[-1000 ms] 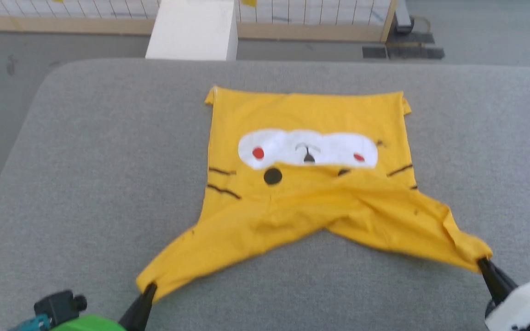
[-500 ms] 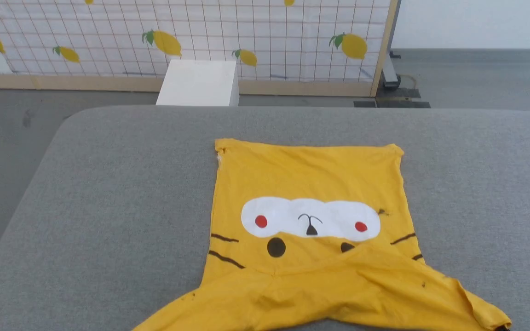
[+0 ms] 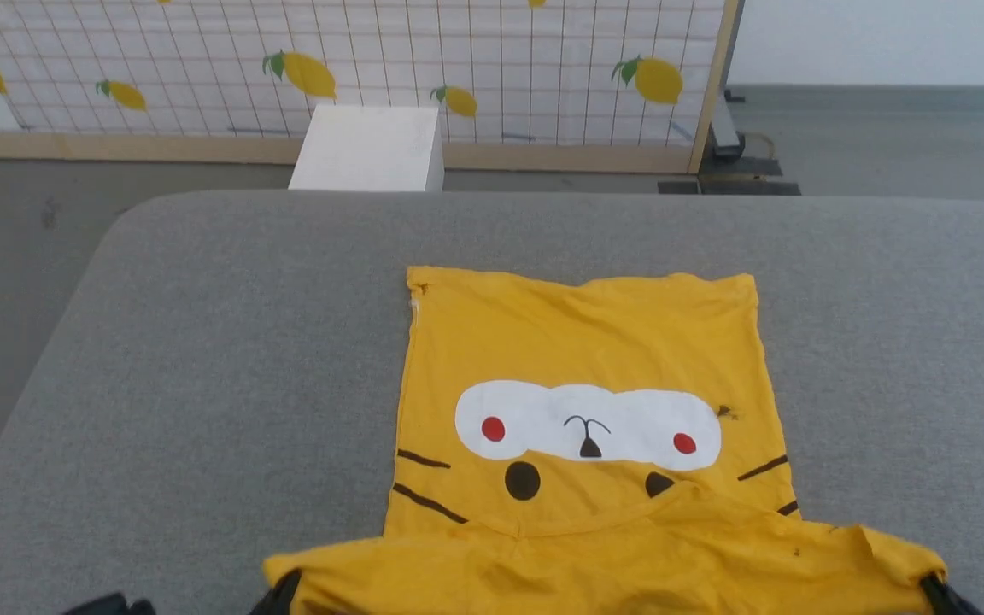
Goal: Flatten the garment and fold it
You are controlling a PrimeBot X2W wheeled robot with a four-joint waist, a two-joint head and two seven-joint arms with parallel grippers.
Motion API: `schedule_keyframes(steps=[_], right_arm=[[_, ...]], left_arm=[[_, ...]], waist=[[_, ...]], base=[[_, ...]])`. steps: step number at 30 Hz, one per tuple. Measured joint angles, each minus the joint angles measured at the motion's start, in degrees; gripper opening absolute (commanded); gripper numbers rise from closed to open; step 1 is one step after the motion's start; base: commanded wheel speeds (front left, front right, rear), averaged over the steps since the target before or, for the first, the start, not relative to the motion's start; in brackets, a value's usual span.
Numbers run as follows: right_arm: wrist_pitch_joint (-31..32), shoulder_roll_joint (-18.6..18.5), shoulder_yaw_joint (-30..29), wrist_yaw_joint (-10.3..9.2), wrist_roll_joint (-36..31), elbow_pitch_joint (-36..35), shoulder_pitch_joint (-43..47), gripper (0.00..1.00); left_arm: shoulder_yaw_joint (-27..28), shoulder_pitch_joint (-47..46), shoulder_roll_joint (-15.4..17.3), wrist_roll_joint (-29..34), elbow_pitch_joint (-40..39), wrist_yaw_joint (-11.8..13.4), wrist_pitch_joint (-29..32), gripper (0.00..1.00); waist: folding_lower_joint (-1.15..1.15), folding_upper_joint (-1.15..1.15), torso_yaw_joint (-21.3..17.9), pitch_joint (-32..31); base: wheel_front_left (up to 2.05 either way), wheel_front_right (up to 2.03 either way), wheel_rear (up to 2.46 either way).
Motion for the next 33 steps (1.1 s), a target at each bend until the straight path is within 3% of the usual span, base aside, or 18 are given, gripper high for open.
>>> schedule_keyframes(steps=[11,18,19,20,21,27,33], right_arm=[[-1.68,-6.86,7.84,0.0,-7.55,16.17,-12.74,0.0],[-7.13,-7.24,8.1,0.04,-10.6,29.15,-19.11,0.0],[-8.37,-7.15,7.67,0.05,-11.16,30.25,-19.79,0.24],[-9.99,-7.0,7.17,0.07,-11.77,31.6,-20.58,0.95],[-11.24,-6.86,6.95,0.07,-12.07,32.83,-21.27,1.0],[-14.82,-5.65,5.91,0.56,-11.56,33.05,-22.58,1.0],[-10.62,-7.16,2.16,0.03,-8.61,21.54,-19.8,1.0]], left_arm=[[-1.88,-9.28,-0.37,2.35,0.23,-1.4,0.57,0.0],[-2.68,-11.68,-0.16,3.08,-0.59,-1.4,1.76,0.0],[-2.75,-11.84,-0.16,3.08,-0.58,-1.4,1.82,0.0],[-2.8,-11.98,-0.16,3.11,-0.57,-1.38,1.87,0.0],[-2.83,-12.05,-0.16,3.22,-0.56,-1.38,1.98,0.0],[-3.2,-12.09,-0.26,3.31,-0.45,-1.38,1.88,0.0],[-3.38,-12.09,-0.44,3.52,-1.18,-1.44,0.97,0.0]], waist=[[0.0,0.0,0.87,6.93],[0.0,0.0,2.37,9.61],[0.0,0.0,2.62,9.76],[0.0,0.0,2.89,9.94],[0.0,0.0,3.12,10.09],[0.0,0.0,3.38,10.37],[0.0,0.0,3.34,11.37]], base=[[0.0,0.0,0.0],[0.0,0.0,0.0],[0.0,0.0,0.0],[0.0,0.0,0.0],[0.0,0.0,0.0],[0.0,0.0,0.0],[0.0,0.0,0.0]])
